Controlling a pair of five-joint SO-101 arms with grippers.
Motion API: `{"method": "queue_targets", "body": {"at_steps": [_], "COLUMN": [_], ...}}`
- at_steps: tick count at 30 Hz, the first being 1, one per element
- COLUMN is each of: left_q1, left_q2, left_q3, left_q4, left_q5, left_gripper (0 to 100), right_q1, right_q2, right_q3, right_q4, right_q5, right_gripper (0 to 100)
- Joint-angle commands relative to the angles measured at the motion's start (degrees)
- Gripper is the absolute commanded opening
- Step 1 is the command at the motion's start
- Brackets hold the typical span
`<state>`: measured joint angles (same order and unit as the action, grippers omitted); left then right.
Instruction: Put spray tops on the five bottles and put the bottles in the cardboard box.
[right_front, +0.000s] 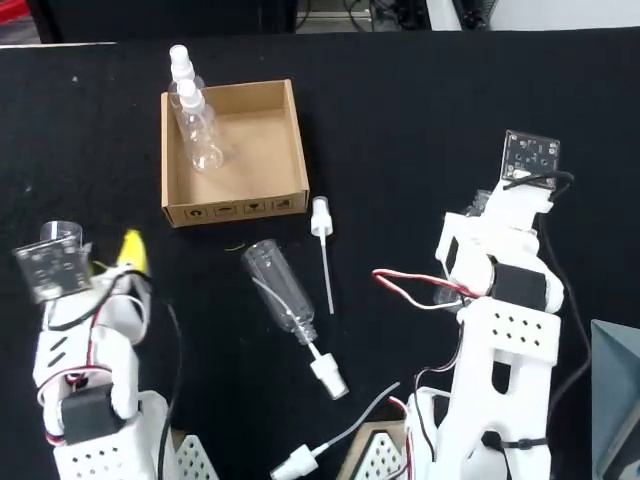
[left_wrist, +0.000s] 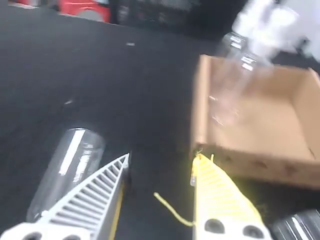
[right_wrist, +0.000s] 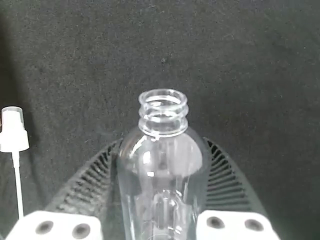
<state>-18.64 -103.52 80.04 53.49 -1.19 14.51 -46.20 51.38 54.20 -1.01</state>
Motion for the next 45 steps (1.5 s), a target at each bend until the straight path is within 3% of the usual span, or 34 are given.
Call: {"method": "queue_targets", "body": {"at_steps": [1, 7, 14, 26, 35, 45], "left_q1": [7.1, 12.8, 24.7, 38.1, 45.2, 46.2], "left_q2": [-0.4, -0.2, -0.2, 2.2, 13.3, 24.5], "left_q3": [-6.0, -9.5, -11.6, -11.6, -13.2, -18.6], "left_q4": [4.0, 8.8, 14.6, 18.3, 18.4, 18.3], "left_q5": [-4.7, -7.3, -13.4, -23.2, -27.7, -35.3], "left_gripper": [18, 18, 15, 16, 21, 21], "right_q1": [1.2, 1.2, 1.4, 1.4, 2.3, 3.9], "right_q2": [-2.2, -2.3, -2.3, -2.1, -2.0, -2.0], "right_q3": [0.0, 2.2, 2.0, 1.9, 1.9, 1.9], "right_q4": [-1.8, -5.6, -5.7, -5.8, -5.9, -6.9], "right_q5": [-0.4, -0.3, 0.1, 1.6, 1.6, 1.6], "right_gripper": [12.0, 12.0, 12.0, 12.0, 12.0, 12.0]}}
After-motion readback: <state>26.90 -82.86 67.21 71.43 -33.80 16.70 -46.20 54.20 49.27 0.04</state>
